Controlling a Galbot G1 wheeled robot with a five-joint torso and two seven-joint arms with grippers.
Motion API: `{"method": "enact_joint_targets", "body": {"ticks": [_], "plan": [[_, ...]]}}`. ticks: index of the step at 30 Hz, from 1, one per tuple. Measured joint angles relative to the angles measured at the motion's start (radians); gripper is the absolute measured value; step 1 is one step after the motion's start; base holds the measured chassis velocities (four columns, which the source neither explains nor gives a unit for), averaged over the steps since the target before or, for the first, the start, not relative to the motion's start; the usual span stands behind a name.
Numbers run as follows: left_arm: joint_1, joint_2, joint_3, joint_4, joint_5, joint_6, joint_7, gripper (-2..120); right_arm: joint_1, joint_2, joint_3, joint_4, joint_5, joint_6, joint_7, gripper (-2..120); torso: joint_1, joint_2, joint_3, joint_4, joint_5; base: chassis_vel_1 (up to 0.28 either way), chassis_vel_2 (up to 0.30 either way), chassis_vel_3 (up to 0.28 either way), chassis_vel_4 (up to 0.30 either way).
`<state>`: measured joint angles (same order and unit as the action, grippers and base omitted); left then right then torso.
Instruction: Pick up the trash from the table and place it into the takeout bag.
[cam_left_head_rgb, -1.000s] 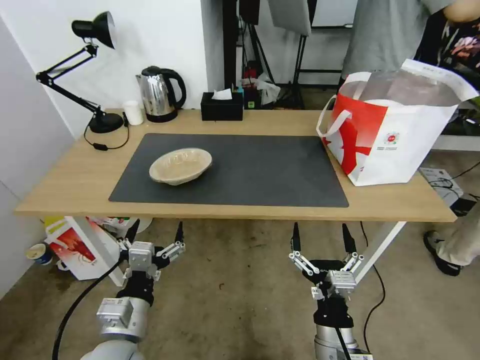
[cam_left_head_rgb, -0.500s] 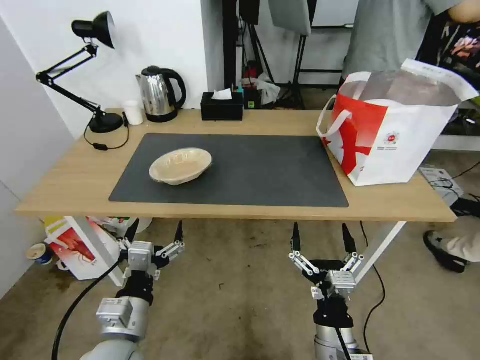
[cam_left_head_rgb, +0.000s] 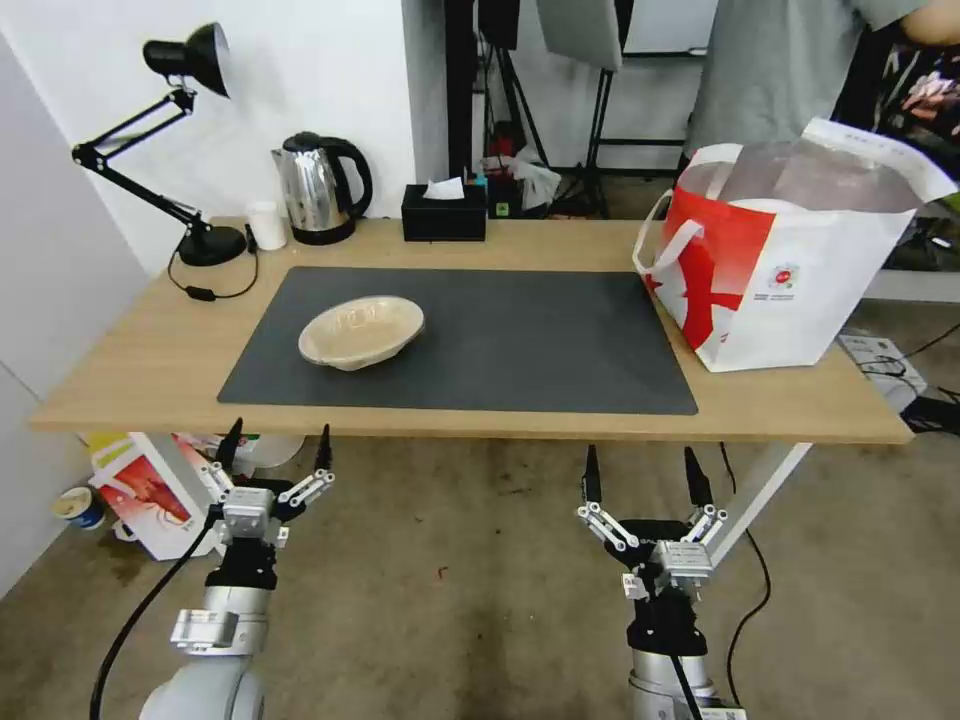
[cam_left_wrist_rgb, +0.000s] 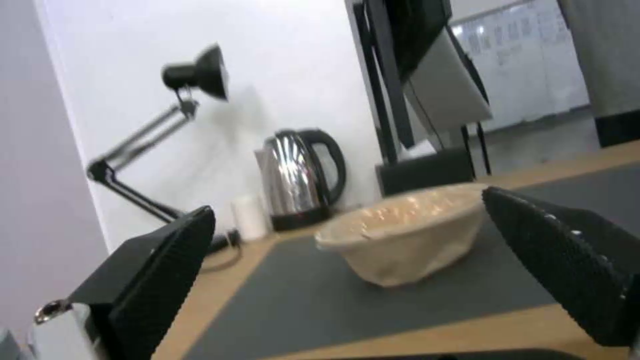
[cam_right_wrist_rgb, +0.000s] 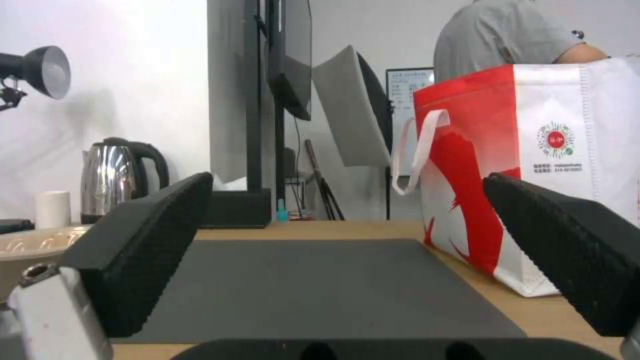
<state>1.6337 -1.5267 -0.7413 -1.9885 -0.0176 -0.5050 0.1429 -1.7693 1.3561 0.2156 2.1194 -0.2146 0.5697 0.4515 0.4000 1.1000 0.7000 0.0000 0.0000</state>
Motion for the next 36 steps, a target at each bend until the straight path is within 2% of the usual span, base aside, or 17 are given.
{"method": "enact_joint_targets", "body": {"ticks": [2,4,7,9,10,12,19,21,23,24,27,28,29,30,31,34,36], "plan": [[-0.007,-0.001,-0.008,0.013,-0.001,-0.021,0.006,100,0.000,0.000,0.000,0.000,0.000,0.000,0.000,100,0.000,0.000,0.000,0.0000,0.0000,0.000,0.000,0.000,0.000],[-0.034,-0.006,-0.040,0.065,-0.004,-0.106,0.030,100,0.000,0.000,0.000,0.000,0.000,0.000,0.000,100,0.000,0.000,0.000,0.0001,0.0000,0.000,0.000,0.000,0.000],[-0.051,-0.008,-0.060,0.097,-0.006,-0.157,0.045,100,0.000,0.000,0.000,0.000,0.000,0.000,0.000,100,0.000,0.000,0.000,0.0001,-0.0001,0.000,0.000,0.000,0.000],[-0.080,-0.013,-0.093,0.151,-0.009,-0.245,0.070,100,0.000,0.000,0.000,0.000,0.000,0.000,0.000,100,0.000,0.000,0.000,0.0000,0.0000,0.000,0.000,0.000,0.000],[-0.080,-0.013,-0.093,0.151,-0.009,-0.245,0.070,100,0.000,0.000,0.000,0.000,0.000,0.000,0.000,100,0.000,0.000,0.000,0.0000,0.0000,0.000,0.000,0.000,0.000],[-0.098,-0.015,-0.113,0.185,-0.012,-0.298,0.084,100,0.000,0.000,0.000,0.000,0.000,0.000,0.000,100,0.000,0.000,0.000,0.0000,0.0000,0.000,0.000,0.000,0.000],[-0.100,-0.014,-0.121,0.189,-0.015,-0.312,0.095,100,0.000,0.000,0.000,0.000,0.000,0.000,0.000,100,0.000,0.000,0.000,0.0000,-0.0002,0.000,0.000,0.000,0.000],[-0.093,-0.004,-0.130,0.166,-0.023,-0.311,0.112,100,0.000,0.000,0.000,0.000,0.000,0.000,0.000,100,0.000,0.000,0.000,-0.0001,-0.0010,0.000,0.000,0.000,0.000],[-0.067,0.034,-0.159,0.079,-0.052,-0.296,0.165,100,0.000,0.000,0.000,0.000,0.000,0.000,0.000,100,0.000,0.000,0.000,0.0000,0.0008,0.000,0.000,0.000,0.000],[-0.050,0.057,-0.175,0.027,-0.069,-0.284,0.200,100,0.000,0.000,0.000,0.000,0.000,0.000,0.000,100,0.000,0.000,0.000,0.0001,0.0003,0.000,0.000,0.000,0.000],[-0.034,0.081,-0.191,-0.026,-0.087,-0.273,0.233,100,0.000,0.000,0.000,0.000,0.000,0.000,0.000,100,0.000,0.000,0.000,0.0001,0.0010,0.000,0.000,0.000,0.000],[-0.034,0.081,-0.191,-0.026,-0.087,-0.273,0.233,100,0.000,0.000,0.000,0.000,0.000,0.000,0.000,100,0.000,0.000,0.000,0.0001,0.0010,0.000,0.000,0.000,0.000],[-0.028,0.083,-0.192,-0.039,-0.092,-0.264,0.238,100,0.000,0.000,0.000,0.000,0.000,0.000,0.000,100,0.000,0.000,0.000,-0.0001,-0.0010,0.000,0.000,0.000,0.000],[-0.012,0.082,-0.187,-0.080,-0.101,-0.251,0.241,100,0.000,0.000,0.000,0.000,0.000,0.000,0.000,100,0.000,0.000,0.000,0.0002,-0.0007,0.000,0.000,0.000,0.000],[-0.008,0.082,-0.186,-0.102,-0.106,-0.243,0.241,100,0.000,0.000,0.000,0.000,0.000,0.000,0.000,100,0.000,0.000,0.000,0.0001,0.0013,0.000,0.000,0.000,0.000],[-0.004,0.086,-0.183,-0.123,-0.113,-0.220,0.241,100,0.000,0.000,0.001,0.000,0.000,0.000,0.000,100,0.000,0.000,0.000,0.0001,-0.0007,0.000,0.000,0.000,0.000],[-0.009,0.092,-0.184,-0.128,-0.118,-0.211,0.242,100,0.000,0.000,0.000,0.000,0.000,0.000,0.000,100,0.000,0.000,0.000,0.0000,0.0004,0.000,0.000,0.000,0.000]]}}
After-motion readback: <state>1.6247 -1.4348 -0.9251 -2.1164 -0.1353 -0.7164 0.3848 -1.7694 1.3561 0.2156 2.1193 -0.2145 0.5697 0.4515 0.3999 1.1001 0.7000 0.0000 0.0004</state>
